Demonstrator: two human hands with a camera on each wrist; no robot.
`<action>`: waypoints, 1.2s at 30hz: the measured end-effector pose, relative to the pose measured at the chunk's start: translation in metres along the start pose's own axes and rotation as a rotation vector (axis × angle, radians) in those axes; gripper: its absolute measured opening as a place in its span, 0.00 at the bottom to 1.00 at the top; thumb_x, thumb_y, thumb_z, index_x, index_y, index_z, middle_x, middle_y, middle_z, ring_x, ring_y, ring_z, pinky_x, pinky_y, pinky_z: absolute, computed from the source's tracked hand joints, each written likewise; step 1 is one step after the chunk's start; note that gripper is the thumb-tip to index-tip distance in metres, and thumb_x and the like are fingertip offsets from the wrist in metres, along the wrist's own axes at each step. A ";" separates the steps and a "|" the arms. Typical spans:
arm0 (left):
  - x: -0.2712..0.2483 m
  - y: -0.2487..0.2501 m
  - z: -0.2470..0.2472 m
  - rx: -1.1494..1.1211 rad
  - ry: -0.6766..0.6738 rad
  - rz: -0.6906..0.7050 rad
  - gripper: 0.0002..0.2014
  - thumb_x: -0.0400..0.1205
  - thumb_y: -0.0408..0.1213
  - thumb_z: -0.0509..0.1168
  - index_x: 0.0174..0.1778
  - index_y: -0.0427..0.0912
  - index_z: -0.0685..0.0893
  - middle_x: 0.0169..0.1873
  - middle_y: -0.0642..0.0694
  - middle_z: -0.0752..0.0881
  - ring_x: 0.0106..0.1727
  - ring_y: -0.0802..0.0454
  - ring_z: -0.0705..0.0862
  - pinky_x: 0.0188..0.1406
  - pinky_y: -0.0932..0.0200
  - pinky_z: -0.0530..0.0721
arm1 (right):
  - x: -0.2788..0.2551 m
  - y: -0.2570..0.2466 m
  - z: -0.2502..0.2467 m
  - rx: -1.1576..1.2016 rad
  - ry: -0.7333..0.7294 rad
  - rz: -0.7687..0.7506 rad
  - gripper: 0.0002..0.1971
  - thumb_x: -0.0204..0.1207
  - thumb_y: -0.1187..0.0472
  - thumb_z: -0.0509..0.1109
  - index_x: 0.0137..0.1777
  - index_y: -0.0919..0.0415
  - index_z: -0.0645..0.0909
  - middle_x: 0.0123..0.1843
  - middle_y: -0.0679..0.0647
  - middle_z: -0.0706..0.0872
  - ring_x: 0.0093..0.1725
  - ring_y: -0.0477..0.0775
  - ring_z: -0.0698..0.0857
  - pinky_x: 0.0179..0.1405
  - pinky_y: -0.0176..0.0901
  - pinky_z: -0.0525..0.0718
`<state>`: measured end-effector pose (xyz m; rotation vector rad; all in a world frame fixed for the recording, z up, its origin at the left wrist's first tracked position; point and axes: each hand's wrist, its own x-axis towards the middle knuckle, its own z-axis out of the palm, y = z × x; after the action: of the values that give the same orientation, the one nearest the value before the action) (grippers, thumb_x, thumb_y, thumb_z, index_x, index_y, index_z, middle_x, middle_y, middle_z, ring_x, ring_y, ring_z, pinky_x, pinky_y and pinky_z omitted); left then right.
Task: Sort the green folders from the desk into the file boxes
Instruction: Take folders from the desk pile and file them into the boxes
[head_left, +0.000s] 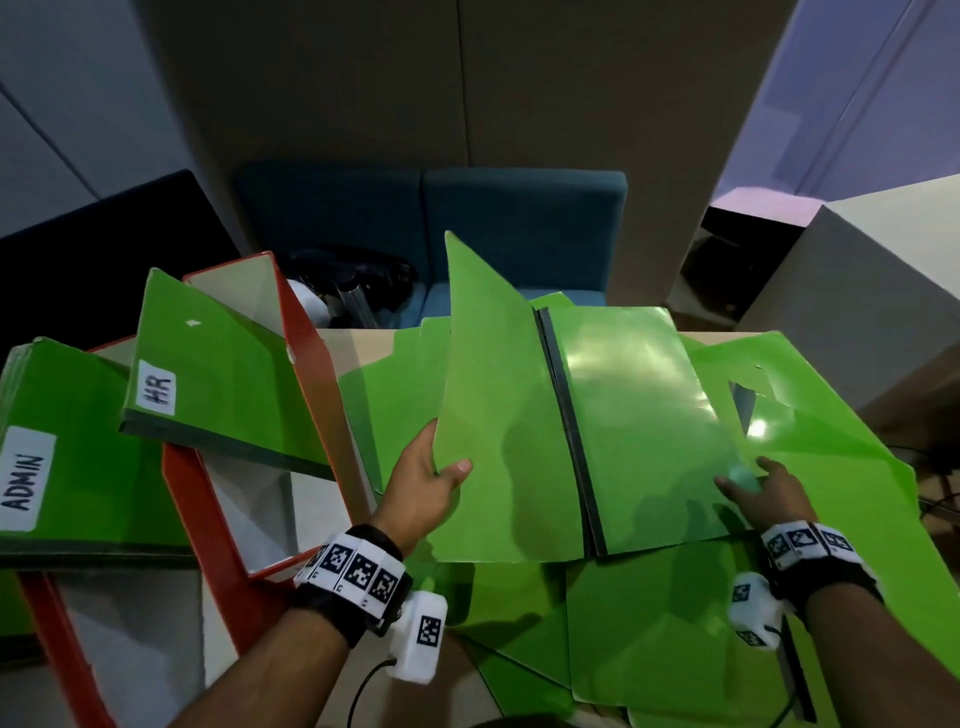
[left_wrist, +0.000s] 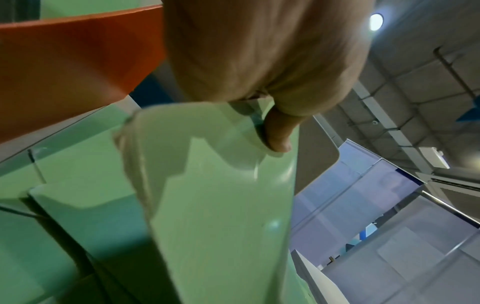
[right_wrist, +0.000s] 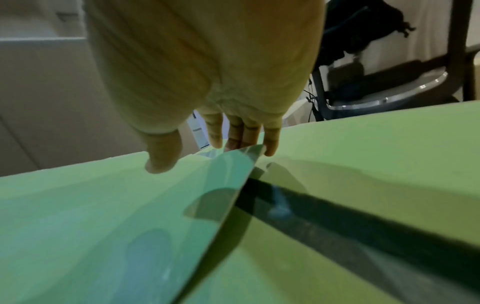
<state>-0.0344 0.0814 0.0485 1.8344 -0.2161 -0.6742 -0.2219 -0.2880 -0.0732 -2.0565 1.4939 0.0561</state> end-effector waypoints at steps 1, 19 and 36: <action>0.000 0.001 0.000 -0.014 -0.008 0.009 0.37 0.81 0.33 0.68 0.84 0.50 0.57 0.83 0.49 0.61 0.83 0.47 0.60 0.81 0.40 0.60 | 0.002 -0.001 0.000 0.000 0.007 0.014 0.40 0.69 0.50 0.79 0.77 0.66 0.68 0.70 0.71 0.77 0.66 0.71 0.78 0.64 0.59 0.79; 0.015 0.028 0.003 -0.293 0.036 0.169 0.24 0.80 0.23 0.66 0.67 0.51 0.74 0.62 0.57 0.82 0.65 0.68 0.79 0.69 0.61 0.75 | -0.126 -0.137 -0.066 0.795 -0.251 -0.335 0.25 0.87 0.45 0.41 0.37 0.54 0.73 0.22 0.52 0.79 0.24 0.48 0.79 0.21 0.31 0.79; 0.024 0.013 0.003 -0.314 0.051 -0.037 0.38 0.83 0.56 0.60 0.85 0.46 0.53 0.84 0.46 0.58 0.83 0.45 0.58 0.79 0.42 0.57 | -0.111 -0.134 -0.046 0.706 -0.106 -0.706 0.18 0.81 0.72 0.63 0.70 0.62 0.74 0.45 0.48 0.84 0.40 0.42 0.85 0.41 0.39 0.85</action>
<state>-0.0139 0.0634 0.0516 1.5544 -0.0392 -0.6470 -0.1588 -0.1891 0.0630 -1.8102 0.5258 -0.5474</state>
